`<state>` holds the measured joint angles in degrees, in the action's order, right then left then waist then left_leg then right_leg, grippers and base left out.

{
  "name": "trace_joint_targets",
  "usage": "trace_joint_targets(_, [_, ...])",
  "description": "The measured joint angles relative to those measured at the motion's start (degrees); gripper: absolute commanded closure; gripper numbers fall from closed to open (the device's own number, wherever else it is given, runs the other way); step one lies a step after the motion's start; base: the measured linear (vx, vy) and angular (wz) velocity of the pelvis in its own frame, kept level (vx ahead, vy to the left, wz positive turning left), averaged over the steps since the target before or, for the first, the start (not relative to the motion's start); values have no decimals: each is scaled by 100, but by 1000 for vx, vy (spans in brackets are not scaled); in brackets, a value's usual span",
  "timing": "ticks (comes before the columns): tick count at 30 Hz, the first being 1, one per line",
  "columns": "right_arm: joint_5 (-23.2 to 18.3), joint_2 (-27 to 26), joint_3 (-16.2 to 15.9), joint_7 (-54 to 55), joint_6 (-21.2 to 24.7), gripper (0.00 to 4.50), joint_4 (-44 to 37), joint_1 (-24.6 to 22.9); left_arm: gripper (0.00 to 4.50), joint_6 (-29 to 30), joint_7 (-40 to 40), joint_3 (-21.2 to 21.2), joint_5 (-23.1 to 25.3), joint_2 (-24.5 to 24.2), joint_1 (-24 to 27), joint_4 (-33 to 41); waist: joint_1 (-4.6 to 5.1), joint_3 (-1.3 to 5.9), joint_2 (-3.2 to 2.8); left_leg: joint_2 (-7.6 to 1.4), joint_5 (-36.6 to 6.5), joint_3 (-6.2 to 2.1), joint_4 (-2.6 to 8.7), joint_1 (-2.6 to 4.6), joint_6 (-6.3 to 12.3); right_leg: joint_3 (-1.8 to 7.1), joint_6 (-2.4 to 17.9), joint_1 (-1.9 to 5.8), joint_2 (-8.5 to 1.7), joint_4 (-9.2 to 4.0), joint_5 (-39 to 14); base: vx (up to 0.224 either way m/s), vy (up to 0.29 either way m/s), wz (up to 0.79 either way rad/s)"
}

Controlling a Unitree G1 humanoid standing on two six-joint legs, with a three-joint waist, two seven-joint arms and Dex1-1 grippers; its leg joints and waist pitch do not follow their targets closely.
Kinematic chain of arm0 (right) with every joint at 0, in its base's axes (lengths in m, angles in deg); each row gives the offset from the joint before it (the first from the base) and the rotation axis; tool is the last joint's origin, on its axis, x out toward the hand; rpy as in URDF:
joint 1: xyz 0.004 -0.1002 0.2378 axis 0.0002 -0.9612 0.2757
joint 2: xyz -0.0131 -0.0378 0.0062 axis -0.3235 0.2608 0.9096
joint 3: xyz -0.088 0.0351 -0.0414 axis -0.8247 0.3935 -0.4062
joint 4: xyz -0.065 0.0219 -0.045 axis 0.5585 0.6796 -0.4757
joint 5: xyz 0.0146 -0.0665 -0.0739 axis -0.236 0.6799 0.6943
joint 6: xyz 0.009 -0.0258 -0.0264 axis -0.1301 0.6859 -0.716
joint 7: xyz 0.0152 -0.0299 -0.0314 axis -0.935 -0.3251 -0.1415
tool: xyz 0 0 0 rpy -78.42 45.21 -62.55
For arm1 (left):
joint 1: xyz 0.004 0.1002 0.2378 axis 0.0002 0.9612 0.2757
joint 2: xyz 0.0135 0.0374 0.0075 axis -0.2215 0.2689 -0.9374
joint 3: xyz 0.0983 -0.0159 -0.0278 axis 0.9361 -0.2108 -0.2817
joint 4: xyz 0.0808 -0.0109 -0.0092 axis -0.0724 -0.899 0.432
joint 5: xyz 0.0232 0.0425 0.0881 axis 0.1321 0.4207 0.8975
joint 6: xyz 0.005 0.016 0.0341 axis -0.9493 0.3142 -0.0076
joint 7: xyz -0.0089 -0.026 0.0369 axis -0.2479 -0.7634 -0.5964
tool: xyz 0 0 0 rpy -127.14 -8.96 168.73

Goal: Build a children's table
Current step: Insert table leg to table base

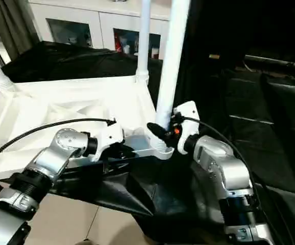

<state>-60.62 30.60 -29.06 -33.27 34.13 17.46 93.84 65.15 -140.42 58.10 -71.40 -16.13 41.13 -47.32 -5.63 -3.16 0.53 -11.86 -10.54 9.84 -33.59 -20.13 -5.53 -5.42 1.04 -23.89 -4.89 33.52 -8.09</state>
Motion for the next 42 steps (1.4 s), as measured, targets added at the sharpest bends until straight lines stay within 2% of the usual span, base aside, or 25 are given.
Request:
trace_joint_targets(10, [-14,412,7,-309,257,259,-2,39,450,-78,-12,0,9,-65,-1,-25,-7,0,-1,0,0,0,-1,-1,0,-1,1,-1,0,6,0,0,0,0])
trace_joint_targets(15, [-55,420,17,-431,301,259,-20,11,450,-113,-2,-1,14,-73,-10,-70,-12,0,0,0,0,0,-2,0,0,-2,1,0,0,7,0,0,0,0])
trace_joint_targets(29, [-8,60,126,-226,-182,259,721,236,450,-188,56,-1,24,-92,-32,-153,3,-3,8,-1,0,-1,-14,-3,-1,-1,0,-2,-1,34,0,0,0,0])
trace_joint_targets(33, [-169,-39,323,-241,-194,259,769,167,450,-224,49,-1,28,-98,-32,-158,3,-4,10,-1,0,-3,-15,-4,-1,-2,0,-6,-1,37,0,0,0,0])
trace_joint_targets(35, [-343,-121,531,-221,-199,259,773,58,450,-233,44,1,29,-95,-37,-158,-9,-4,10,-1,0,-3,-15,-2,-1,-2,-1,-6,-1,36,-1,0,0,0])
trace_joint_targets(42, [-677,-416,915,-115,-510,259,770,-325,450,-300,-2,11,28,-86,-79,-265,-22,1,3,-1,0,-5,-15,4,-1,-4,-1,-1,-2,37,-2,0,0,0])
